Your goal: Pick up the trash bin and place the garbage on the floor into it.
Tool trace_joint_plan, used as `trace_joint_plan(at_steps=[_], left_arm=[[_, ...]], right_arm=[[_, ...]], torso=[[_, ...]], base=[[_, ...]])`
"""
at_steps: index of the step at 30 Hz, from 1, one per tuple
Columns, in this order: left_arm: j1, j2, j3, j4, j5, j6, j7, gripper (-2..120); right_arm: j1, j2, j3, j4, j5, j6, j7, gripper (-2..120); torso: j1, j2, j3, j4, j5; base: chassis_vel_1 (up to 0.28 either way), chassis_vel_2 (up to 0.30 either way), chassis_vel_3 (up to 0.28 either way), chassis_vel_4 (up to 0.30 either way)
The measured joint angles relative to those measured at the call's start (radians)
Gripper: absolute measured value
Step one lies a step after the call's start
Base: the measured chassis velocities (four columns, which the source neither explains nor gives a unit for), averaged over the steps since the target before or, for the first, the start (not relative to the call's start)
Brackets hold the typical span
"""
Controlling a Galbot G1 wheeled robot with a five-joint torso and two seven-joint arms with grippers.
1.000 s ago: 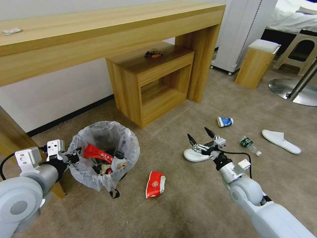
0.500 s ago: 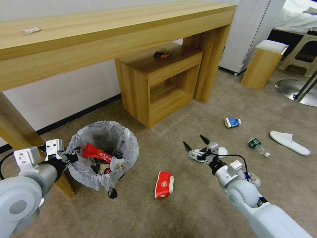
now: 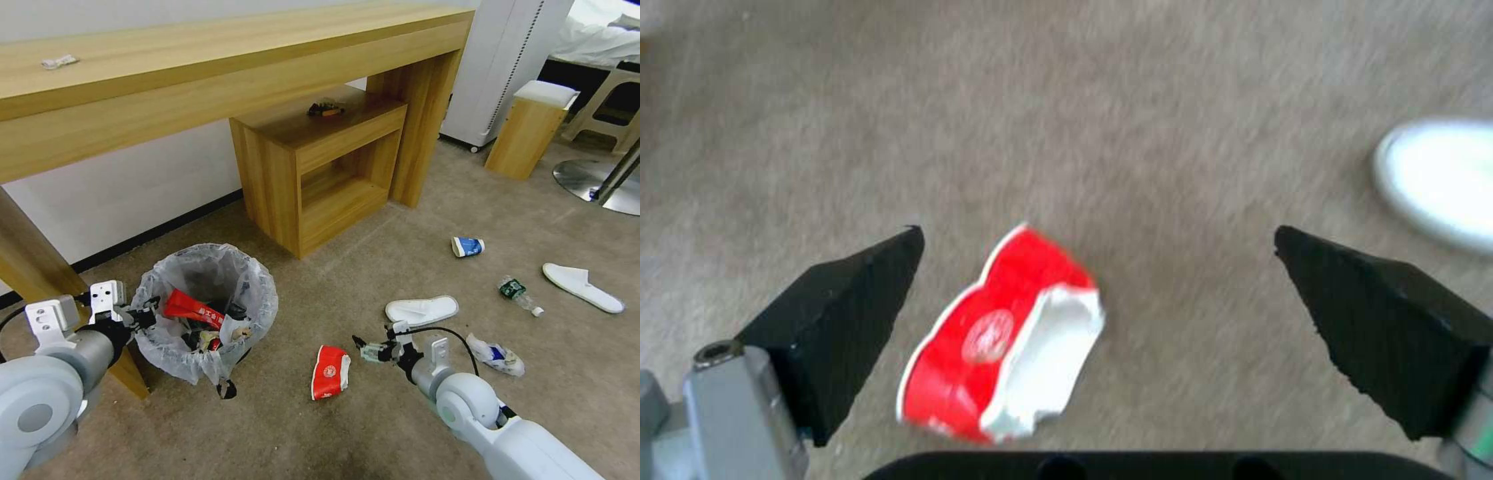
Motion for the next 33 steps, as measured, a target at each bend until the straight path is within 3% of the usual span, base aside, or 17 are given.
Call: trace_joint_plan(at_steps=[11, 33], left_arm=[[0.008, -0.005, -0.002, -0.008, 0.002, 0.000, 0.000, 0], [-0.001, -0.008, 0.002, -0.004, 0.003, -0.002, 0.006, 0]], right_arm=[[0.042, 0.034, -0.049, -0.078, 0.056, -0.064, -0.062, 100], [0.092, 0.100, -0.113, -0.186, 0.171, -0.109, -0.025, 100]], torso=[[0.000, 0.000, 0.000, 0.0001, 0.0001], [0.000, 0.000, 0.000, 0.0001, 0.0000]], base=[[0.000, 0.000, 0.000, 0.000], [0.000, 0.000, 0.000, 0.000]])
